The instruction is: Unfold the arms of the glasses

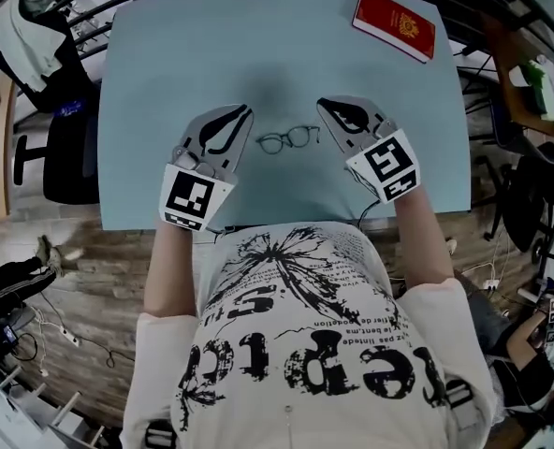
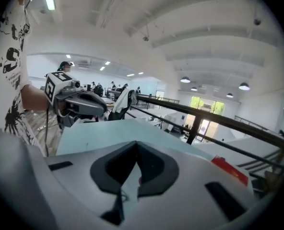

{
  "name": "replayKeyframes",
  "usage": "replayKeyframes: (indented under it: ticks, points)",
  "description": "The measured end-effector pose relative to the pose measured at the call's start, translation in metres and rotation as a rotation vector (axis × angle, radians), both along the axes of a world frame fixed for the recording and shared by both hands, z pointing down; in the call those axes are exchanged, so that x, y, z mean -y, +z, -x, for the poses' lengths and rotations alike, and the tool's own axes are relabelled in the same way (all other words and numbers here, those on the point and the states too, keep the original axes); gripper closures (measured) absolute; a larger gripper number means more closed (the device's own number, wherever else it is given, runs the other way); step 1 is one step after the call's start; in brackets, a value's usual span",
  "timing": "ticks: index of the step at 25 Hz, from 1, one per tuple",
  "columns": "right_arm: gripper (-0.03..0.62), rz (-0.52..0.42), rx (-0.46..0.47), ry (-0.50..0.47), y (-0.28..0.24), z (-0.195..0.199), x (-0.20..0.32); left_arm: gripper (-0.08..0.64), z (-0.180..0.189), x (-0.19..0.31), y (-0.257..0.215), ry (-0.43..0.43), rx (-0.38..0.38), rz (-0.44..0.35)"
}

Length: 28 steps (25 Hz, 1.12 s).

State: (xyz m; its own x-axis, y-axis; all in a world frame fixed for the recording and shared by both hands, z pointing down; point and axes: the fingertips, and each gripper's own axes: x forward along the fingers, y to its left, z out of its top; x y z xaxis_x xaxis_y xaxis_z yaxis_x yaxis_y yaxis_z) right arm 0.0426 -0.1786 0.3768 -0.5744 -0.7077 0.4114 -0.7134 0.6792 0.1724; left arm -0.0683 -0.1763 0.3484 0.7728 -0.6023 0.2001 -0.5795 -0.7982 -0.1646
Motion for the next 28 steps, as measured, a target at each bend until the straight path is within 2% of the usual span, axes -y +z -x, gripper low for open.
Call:
replayKeyframes:
  ticks: [5, 10, 16, 21, 28]
  points:
    - [0.580, -0.192, 0.088, 0.152, -0.040, -0.014, 0.009, 0.538, 0.009, 0.008, -0.028, -0.098, -0.085, -0.063]
    - [0.581, -0.294, 0.136, 0.240, -0.058, -0.021, 0.007, 0.540, 0.020, 0.010, -0.047, -0.186, -0.168, -0.109]
    - [0.583, -0.280, 0.221, 0.263, -0.062, -0.024, 0.010, 0.540, 0.030, 0.013, -0.052, -0.232, -0.185, -0.127]
    - [0.584, -0.297, 0.176, 0.269, -0.060, -0.026, 0.014, 0.540, 0.032, 0.019, -0.051, -0.260, -0.181, -0.123]
    - [0.583, -0.329, 0.140, 0.261, -0.057, -0.025, 0.011, 0.540, 0.024, 0.019, -0.045, -0.232, -0.197, -0.107]
